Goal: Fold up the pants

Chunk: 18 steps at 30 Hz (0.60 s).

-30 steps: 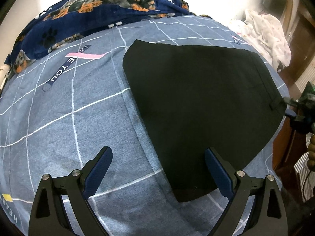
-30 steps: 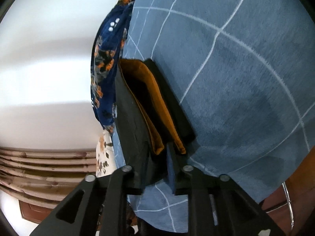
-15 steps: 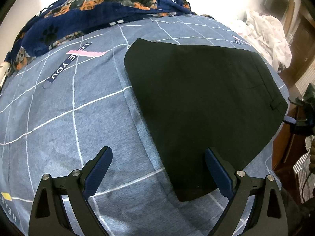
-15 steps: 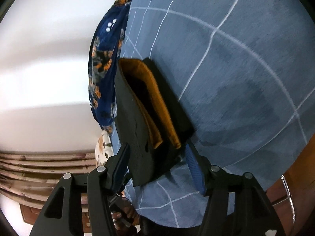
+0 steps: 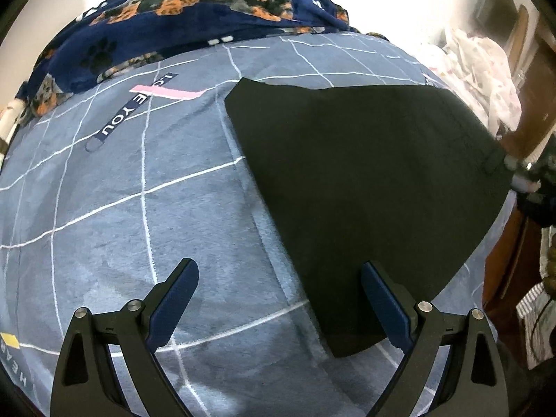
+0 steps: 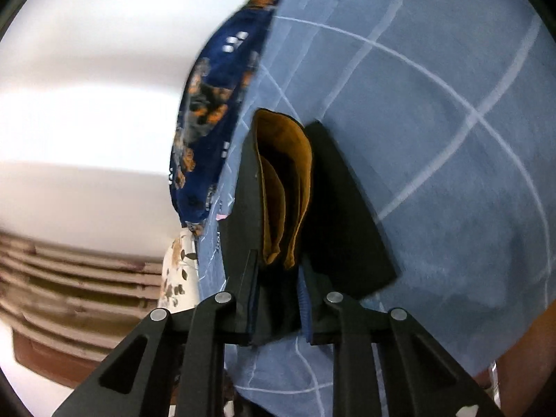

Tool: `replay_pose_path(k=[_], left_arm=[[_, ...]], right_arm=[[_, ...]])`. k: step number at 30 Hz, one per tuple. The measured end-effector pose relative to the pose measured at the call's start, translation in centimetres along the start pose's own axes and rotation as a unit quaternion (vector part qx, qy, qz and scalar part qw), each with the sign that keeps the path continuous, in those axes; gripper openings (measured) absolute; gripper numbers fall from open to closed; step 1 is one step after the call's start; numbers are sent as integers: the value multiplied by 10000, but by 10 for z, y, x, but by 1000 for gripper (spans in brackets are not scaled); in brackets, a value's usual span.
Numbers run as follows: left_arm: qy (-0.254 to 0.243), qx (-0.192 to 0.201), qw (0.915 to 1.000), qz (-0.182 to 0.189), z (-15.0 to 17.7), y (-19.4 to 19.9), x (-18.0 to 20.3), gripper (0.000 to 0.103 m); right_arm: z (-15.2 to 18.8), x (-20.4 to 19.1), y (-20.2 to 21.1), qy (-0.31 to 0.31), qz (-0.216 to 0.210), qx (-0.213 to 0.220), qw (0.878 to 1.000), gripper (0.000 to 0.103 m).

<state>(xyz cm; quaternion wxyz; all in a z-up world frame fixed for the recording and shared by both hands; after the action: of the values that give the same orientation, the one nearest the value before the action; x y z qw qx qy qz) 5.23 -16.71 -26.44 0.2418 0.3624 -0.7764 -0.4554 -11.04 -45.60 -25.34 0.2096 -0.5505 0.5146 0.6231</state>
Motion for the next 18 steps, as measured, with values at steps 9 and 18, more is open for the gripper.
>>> replay_pose_path(k=[9, 18], left_arm=[[371, -47, 9988, 301, -3, -6, -11, 94], [1043, -83, 9849, 1376, -18, -17, -28, 94]], right_arm=[[5, 44, -5, -625, 52, -110, 9980, 18], [6, 50, -5, -801, -127, -116, 9966, 20]])
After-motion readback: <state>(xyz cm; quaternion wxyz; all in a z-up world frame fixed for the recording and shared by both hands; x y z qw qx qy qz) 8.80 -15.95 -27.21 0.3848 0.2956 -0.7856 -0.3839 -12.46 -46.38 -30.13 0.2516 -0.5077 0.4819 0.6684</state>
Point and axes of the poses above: each gripper's, at about its wrist camera, not at the fingertips, and y roughly against the way its jaws point, x to its right, z to its underside, the point moved 6 cm from there along -y, roughly the way its jaws point, and after that the axes turned 3 degrees about -z, right-handed, at the moved point
